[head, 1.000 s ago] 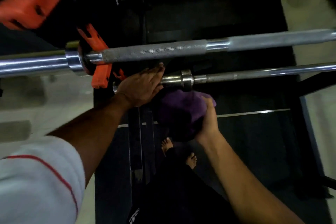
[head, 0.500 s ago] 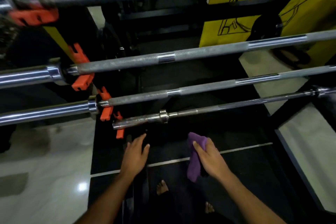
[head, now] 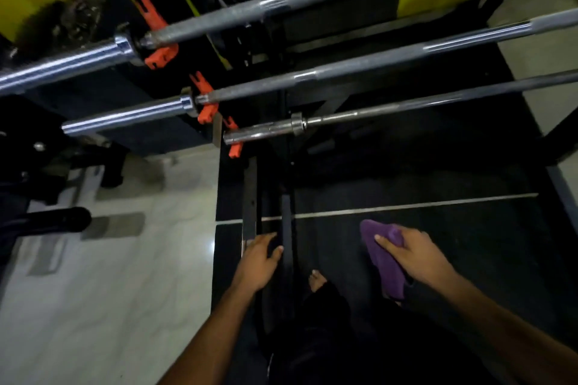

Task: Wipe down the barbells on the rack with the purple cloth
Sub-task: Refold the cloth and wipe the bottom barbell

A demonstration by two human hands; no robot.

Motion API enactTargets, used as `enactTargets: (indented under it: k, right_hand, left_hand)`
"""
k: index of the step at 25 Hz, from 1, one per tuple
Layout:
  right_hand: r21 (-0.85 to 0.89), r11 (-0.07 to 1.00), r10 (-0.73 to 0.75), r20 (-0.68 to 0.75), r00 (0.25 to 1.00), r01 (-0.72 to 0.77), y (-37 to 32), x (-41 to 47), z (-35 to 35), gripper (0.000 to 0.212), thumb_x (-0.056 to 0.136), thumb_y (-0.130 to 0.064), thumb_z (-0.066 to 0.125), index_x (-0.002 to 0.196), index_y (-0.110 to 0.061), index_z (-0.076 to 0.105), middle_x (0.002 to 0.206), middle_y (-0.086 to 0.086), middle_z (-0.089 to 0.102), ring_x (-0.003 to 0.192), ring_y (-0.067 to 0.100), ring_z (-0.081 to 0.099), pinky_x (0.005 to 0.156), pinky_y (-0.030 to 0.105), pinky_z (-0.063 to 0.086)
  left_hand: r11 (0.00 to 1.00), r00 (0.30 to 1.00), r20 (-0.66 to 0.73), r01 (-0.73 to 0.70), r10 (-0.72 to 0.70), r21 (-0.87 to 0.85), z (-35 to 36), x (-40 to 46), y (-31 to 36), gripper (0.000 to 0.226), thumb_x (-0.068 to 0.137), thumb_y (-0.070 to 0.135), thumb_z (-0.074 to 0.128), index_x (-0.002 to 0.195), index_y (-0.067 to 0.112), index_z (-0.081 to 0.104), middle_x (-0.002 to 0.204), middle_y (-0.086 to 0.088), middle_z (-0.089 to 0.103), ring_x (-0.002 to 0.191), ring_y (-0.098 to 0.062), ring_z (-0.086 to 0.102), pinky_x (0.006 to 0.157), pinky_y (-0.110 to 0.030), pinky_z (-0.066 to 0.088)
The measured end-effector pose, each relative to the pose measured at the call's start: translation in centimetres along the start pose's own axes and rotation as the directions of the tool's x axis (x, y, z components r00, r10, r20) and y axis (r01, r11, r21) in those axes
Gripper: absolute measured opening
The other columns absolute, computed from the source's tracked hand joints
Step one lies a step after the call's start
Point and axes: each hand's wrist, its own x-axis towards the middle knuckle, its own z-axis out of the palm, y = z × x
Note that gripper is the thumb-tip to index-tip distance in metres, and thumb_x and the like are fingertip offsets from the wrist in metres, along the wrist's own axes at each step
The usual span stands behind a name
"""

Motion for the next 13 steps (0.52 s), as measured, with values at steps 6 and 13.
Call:
enactTargets:
  k: [6, 13]
  right_hand:
    - [-0.19, 0.98, -0.02, 0.219, 0.975, 0.062, 1.1, -1.1, 3.2, 0.033, 0.098, -0.054, 0.051, 0.115, -0.029, 0.065, 0.095, -0.006, 0.07, 0.085, 0.005, 0.066, 0.081, 0.029, 0.053]
    - [-0.387, 0.846, -0.252, 0.319, 0.914, 0.368, -4.6, -2.4, 10.3, 0.027, 0.097, -0.054, 0.053, 0.097, -0.03, 0.064, 0.083, -0.006, 0.07, 0.075, 0.012, 0.066, 0.07, 0.034, 0.053]
  left_hand:
    - [0.997, 0.997, 0.031, 0.073, -0.071, -0.041, 3.8, -7.0, -2.0, 0.044, 0.099, 0.038, 0.056, 0.141, 0.022, 0.053, 0.142, -0.003, 0.056, 0.129, -0.021, 0.053, 0.108, -0.032, 0.042]
    - [0.957, 0.976, -0.093, 0.172, -0.198, -0.235, 3.6, -14.3, -11.5, 0.044, 0.096, 0.046, 0.054, 0.138, 0.03, 0.055, 0.137, 0.005, 0.058, 0.123, -0.016, 0.058, 0.104, -0.036, 0.048]
